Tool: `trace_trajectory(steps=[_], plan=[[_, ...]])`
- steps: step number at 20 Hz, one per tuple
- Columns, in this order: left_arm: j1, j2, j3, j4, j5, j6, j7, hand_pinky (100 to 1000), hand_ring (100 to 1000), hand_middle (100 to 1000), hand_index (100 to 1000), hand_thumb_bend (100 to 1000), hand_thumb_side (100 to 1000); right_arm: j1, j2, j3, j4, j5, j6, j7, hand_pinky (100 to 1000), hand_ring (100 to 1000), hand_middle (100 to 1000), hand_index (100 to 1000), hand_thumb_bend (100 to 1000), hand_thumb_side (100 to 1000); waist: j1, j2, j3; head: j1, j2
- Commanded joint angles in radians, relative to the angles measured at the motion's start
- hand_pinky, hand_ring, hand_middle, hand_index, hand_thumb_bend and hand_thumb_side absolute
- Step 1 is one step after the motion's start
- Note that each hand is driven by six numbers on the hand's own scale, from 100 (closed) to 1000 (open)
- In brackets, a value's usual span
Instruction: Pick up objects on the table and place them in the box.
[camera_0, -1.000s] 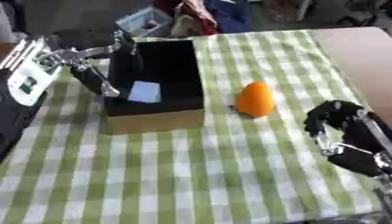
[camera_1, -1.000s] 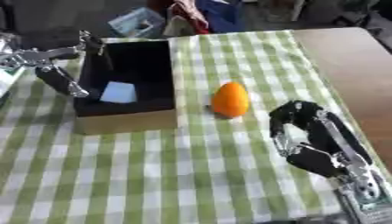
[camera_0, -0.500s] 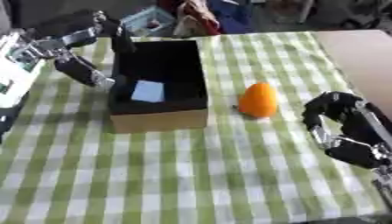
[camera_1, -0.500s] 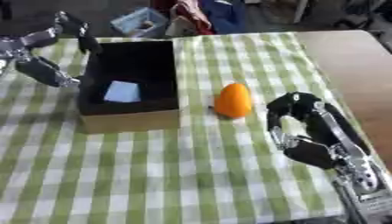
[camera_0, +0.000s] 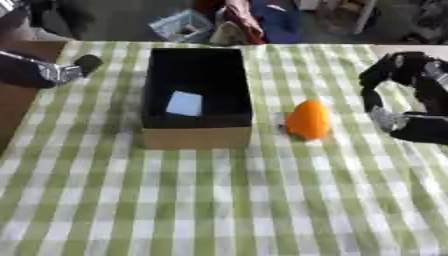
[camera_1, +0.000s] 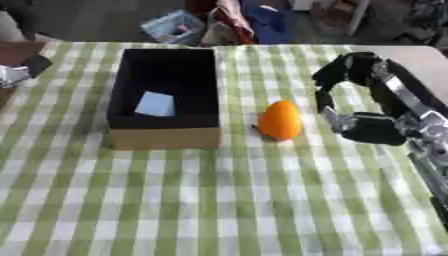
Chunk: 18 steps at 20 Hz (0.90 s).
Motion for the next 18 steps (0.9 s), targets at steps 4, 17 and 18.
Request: trace_trajectory(steps=[4, 17, 18], plan=[[0.111, -0.004, 0.065, -0.137, 0.020, 0.042, 0.043, 661, 484, 493, 668, 348, 100, -0.083, -0.129, 0.038, 0.077, 0.058, -0.035, 0.071, 703, 599, 608, 726, 100, 100, -0.003, -0.015, 0.028, -0.022, 0.001], [0.239, -0.088, 0.103, -0.221, 0.008, 0.067, 0.054, 662, 480, 489, 665, 318, 100, -0.206, -0.123, 0.087, 0.350, 0.213, -0.115, 0.167, 746, 685, 703, 808, 317, 329, -0.007, -0.014, 0.084, -0.046, 0.010], [0.243, -0.094, 0.103, -0.221, 0.008, 0.067, 0.052, 661, 480, 488, 665, 316, 102, -0.213, -0.116, 0.088, 0.373, 0.225, -0.119, 0.171, 747, 687, 705, 811, 342, 348, -0.007, -0.014, 0.087, -0.047, 0.010]])
